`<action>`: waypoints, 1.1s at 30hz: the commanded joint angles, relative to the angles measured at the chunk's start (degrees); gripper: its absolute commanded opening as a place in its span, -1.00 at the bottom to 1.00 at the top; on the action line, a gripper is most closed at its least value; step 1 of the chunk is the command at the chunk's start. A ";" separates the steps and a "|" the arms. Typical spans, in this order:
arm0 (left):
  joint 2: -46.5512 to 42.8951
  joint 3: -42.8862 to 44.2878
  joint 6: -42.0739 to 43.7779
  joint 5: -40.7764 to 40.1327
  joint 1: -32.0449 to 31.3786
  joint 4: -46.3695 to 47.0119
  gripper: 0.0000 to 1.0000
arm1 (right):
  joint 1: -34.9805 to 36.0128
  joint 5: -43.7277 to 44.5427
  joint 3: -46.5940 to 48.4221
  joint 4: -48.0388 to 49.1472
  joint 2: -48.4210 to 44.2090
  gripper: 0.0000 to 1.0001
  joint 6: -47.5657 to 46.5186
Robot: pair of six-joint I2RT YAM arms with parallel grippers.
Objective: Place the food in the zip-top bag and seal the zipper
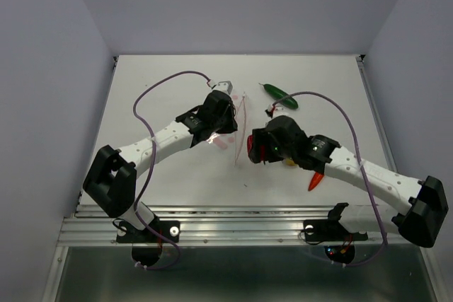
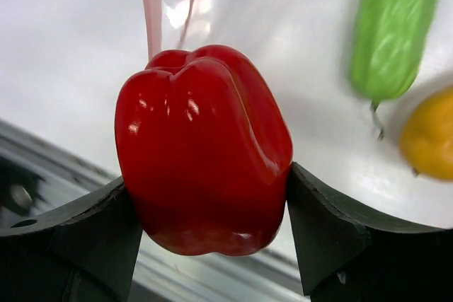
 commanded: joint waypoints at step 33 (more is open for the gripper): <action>-4.84 4.08 -3.12 -1.54 -0.06 0.01 -1.00 | -13.73 -5.52 5.96 27.63 18.37 -0.35 5.15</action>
